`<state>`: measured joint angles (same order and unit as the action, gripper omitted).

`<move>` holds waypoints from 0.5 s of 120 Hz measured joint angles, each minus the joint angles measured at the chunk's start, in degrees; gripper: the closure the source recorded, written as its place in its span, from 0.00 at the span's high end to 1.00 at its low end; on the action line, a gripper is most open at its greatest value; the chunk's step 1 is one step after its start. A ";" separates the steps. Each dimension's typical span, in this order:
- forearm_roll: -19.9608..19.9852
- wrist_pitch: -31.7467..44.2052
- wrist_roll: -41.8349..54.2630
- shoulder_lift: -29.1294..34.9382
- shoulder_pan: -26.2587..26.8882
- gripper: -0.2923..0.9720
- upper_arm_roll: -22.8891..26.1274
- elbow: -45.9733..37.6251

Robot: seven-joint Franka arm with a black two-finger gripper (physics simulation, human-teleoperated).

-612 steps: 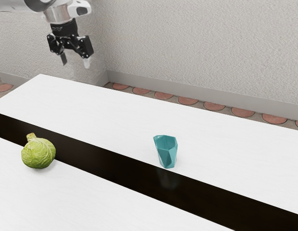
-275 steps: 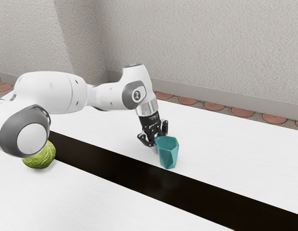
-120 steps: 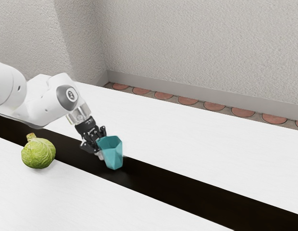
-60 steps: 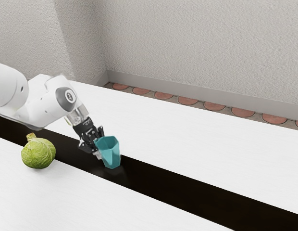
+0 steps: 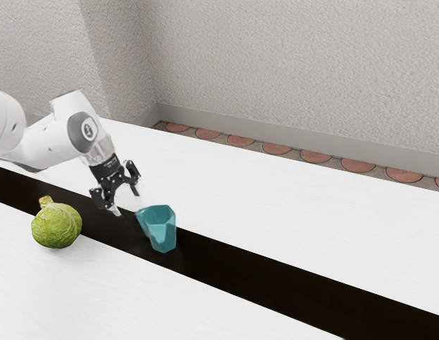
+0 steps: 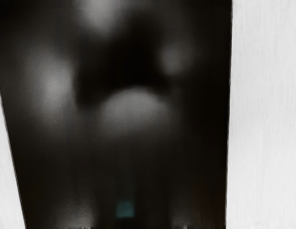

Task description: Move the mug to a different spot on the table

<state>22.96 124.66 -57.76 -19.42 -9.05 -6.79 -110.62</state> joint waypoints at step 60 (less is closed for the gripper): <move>-18.90 -20.72 17.11 19.35 4.12 0.74 0.37 10.74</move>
<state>4.06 103.95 -40.65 -0.07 -4.94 -6.42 -99.88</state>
